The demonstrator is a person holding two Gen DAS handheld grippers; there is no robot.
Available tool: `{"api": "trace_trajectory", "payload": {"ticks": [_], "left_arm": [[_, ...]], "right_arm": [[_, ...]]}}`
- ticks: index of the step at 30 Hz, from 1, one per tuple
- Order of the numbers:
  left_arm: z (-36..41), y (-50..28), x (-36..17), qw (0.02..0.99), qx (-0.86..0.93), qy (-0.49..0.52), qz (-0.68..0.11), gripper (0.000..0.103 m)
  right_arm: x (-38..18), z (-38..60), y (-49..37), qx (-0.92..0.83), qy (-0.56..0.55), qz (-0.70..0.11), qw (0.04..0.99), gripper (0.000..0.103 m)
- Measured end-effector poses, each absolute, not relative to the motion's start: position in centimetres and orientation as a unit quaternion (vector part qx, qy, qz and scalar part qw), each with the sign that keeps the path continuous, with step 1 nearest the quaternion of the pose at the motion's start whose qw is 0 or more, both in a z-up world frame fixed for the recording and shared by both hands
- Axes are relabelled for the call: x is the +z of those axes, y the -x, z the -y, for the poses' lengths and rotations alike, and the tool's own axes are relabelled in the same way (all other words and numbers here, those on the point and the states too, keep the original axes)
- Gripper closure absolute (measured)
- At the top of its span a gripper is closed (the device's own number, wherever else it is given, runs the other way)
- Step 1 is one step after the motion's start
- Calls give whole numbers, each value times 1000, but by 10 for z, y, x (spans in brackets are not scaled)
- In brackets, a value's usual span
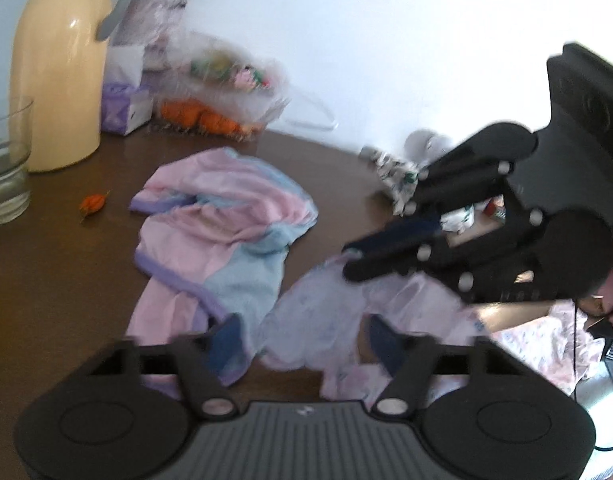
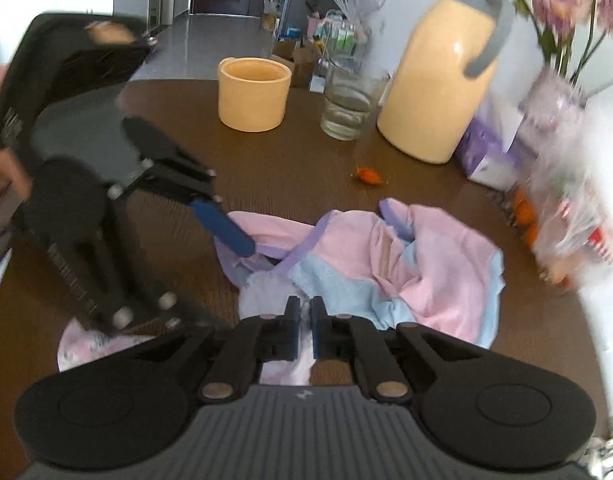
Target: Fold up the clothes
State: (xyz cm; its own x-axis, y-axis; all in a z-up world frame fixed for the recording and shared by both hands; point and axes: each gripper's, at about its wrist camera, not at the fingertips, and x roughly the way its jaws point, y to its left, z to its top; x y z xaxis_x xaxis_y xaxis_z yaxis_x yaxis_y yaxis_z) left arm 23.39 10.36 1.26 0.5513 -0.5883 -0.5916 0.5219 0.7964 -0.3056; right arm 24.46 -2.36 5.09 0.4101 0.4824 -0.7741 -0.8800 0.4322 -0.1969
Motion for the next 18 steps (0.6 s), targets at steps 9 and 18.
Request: {"api": "trace_trajectory", "payload": {"ticks": [9, 18], "left_arm": [[-99, -236, 2, 882, -302, 41, -359, 98], [-90, -206, 26, 901, -310, -33, -303, 87]], "right_arm": [[47, 42, -233, 441, 275, -316, 794, 98], [47, 51, -216, 441, 281, -286, 803, 98]]}}
